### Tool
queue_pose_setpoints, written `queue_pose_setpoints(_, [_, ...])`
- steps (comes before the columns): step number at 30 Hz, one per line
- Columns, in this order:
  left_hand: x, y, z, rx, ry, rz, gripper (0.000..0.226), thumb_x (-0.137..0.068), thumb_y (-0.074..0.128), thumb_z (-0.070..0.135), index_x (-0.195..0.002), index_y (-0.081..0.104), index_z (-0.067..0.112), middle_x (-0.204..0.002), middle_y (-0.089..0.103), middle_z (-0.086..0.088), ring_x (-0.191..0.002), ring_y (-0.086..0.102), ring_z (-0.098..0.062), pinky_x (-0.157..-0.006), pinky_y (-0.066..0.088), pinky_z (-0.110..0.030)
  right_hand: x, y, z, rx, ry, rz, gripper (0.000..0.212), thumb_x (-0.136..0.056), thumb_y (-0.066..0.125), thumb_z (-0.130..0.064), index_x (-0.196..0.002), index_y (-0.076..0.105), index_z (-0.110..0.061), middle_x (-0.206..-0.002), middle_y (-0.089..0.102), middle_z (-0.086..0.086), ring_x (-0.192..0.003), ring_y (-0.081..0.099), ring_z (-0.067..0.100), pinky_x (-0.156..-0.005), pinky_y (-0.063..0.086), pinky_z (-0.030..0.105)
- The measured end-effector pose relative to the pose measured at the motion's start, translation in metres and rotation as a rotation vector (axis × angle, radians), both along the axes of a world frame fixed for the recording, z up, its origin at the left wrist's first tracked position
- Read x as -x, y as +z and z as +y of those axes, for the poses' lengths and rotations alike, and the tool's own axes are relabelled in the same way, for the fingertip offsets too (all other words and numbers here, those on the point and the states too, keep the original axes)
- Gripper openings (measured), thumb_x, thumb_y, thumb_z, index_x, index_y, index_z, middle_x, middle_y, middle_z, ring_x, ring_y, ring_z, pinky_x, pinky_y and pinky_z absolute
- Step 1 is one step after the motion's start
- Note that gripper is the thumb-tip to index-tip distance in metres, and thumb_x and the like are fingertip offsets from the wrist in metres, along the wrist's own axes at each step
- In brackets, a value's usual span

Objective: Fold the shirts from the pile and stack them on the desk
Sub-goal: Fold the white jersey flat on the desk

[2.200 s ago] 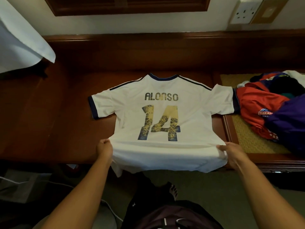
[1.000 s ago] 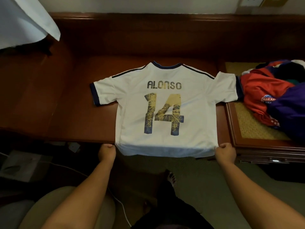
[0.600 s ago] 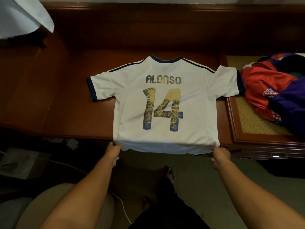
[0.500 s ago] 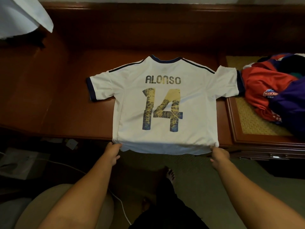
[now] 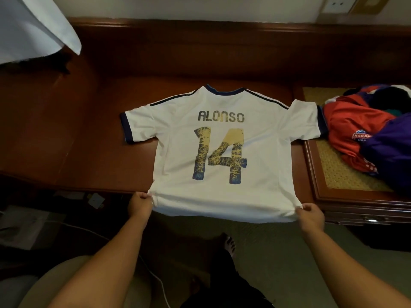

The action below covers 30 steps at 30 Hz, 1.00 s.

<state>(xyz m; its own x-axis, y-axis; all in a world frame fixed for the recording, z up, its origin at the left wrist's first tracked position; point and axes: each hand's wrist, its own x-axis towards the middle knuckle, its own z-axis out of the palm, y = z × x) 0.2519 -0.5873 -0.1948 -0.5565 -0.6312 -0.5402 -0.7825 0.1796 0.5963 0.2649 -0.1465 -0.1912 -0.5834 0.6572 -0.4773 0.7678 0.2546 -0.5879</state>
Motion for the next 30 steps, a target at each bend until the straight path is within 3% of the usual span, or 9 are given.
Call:
queue_pose_setpoints(3, [0.001,0.008,0.003,0.049,-0.147,-0.029,0.022,-0.093,0.055,0.012,-0.114,0.055,0.007,-0.117,0.059,-0.017,-0.106,0.055,-0.034,-0.084,0.043,-0.036,0.001,0.007,-0.005,-0.022,0.103,-0.024,0.028,-0.090,0.057,-0.007,-0.117,0.057,-0.003,-0.115,0.060,0.022,-0.093,0.053,0.032,-0.077,0.040,0.035])
queue_pose_setpoints(9, [0.000,0.028,0.016,0.035,-0.328,0.010,0.034,-0.096,0.052,0.013,-0.129,0.050,0.007,-0.126,0.056,-0.015,-0.111,0.053,-0.028,-0.083,0.041,-0.031,0.004,0.027,-0.034,0.013,0.211,0.036,0.030,-0.094,0.052,-0.010,-0.124,0.053,-0.005,-0.119,0.058,0.019,-0.102,0.053,0.031,-0.079,0.041,0.033])
queue_pose_setpoints(14, [0.001,0.046,0.032,0.015,-0.406,0.046,0.033,-0.097,0.051,0.014,-0.129,0.050,0.007,-0.130,0.053,-0.017,-0.117,0.051,-0.032,-0.090,0.043,-0.036,0.000,0.046,-0.061,0.040,0.298,0.116,0.027,-0.096,0.050,-0.009,-0.122,0.055,-0.003,-0.119,0.058,0.018,-0.101,0.051,0.025,-0.081,0.042,0.031])
queue_pose_setpoints(19, [0.005,0.065,0.050,-0.003,-0.515,0.109,0.031,-0.098,0.050,0.019,-0.127,0.050,0.008,-0.129,0.053,-0.016,-0.114,0.052,-0.031,-0.089,0.042,-0.032,-0.004,0.063,-0.072,0.022,0.362,0.166,0.027,-0.097,0.049,-0.012,-0.123,0.054,-0.005,-0.119,0.059,0.015,-0.106,0.054,0.026,-0.086,0.048,0.037])
queue_pose_setpoints(21, [0.008,0.071,0.057,0.014,-0.565,0.136,0.032,-0.098,0.050,0.022,-0.127,0.050,0.009,-0.129,0.054,-0.015,-0.114,0.053,-0.031,-0.091,0.043,-0.033,-0.002,0.069,-0.073,0.015,0.385,0.180,0.028,-0.097,0.048,-0.012,-0.124,0.053,-0.005,-0.118,0.060,0.014,-0.100,0.053,0.023,-0.082,0.046,0.034])
queue_pose_setpoints(26, [0.030,0.082,0.079,0.074,-0.656,0.155,0.033,-0.098,0.049,0.026,-0.128,0.050,0.012,-0.131,0.054,-0.012,-0.114,0.054,-0.029,-0.086,0.041,-0.029,0.015,0.079,-0.064,0.045,0.399,0.218,0.029,-0.098,0.046,-0.010,-0.125,0.051,-0.004,-0.108,0.055,0.008,-0.093,0.051,0.018,-0.075,0.040,0.029])
queue_pose_setpoints(30, [0.066,0.085,0.110,0.099,-0.725,0.143,0.032,-0.100,0.045,0.022,-0.129,0.049,0.012,-0.124,0.055,-0.008,-0.100,0.057,-0.027,-0.074,0.047,-0.027,0.047,0.077,-0.045,0.073,0.363,0.236,0.028,-0.096,0.047,-0.010,-0.123,0.052,-0.003,-0.110,0.057,0.013,-0.090,0.052,0.020,-0.073,0.039,0.029])
